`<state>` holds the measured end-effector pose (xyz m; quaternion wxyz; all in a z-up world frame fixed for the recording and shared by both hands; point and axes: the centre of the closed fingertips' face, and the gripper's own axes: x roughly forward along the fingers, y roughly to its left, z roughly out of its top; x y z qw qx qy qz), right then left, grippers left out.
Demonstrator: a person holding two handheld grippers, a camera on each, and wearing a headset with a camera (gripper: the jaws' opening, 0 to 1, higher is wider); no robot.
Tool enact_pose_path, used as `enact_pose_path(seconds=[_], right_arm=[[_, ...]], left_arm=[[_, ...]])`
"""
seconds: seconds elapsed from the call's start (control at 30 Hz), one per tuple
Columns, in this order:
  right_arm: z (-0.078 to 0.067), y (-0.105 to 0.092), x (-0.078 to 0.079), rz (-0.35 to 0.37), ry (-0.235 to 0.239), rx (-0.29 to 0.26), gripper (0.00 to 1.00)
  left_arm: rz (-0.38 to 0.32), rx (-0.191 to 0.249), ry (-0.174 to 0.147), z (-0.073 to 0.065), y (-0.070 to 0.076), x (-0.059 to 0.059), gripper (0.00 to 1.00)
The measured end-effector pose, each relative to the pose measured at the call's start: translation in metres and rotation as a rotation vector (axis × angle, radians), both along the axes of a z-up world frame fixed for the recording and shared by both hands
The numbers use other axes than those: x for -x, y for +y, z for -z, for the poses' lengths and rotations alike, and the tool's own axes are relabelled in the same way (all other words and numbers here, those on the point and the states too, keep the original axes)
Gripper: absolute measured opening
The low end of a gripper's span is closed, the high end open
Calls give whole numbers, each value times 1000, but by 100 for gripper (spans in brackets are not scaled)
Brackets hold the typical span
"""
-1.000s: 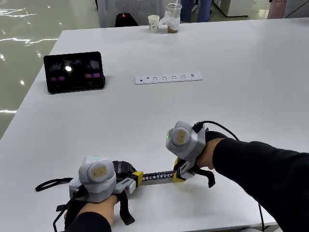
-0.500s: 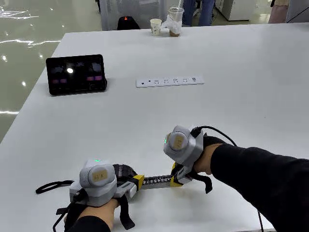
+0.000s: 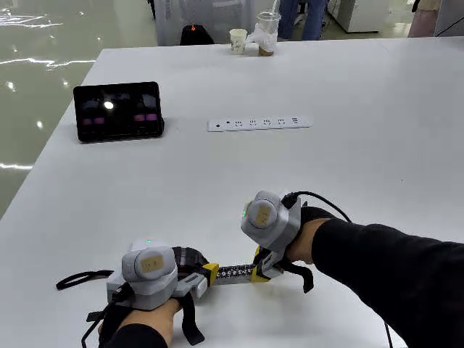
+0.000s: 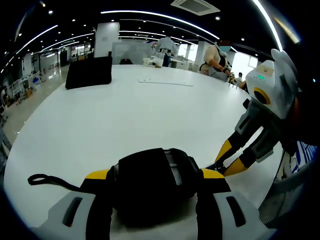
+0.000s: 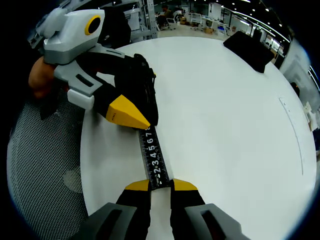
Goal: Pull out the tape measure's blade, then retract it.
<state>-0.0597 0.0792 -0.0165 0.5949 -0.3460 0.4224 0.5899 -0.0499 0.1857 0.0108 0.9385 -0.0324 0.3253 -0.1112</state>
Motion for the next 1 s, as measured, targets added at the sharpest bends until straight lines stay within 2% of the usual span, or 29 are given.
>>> enact_pose_path(seconds=[1.0], right_arm=[[-1, 24, 2, -2, 14, -38, 11]], left_arm=[[-10, 12, 5, 0, 1, 0, 63]])
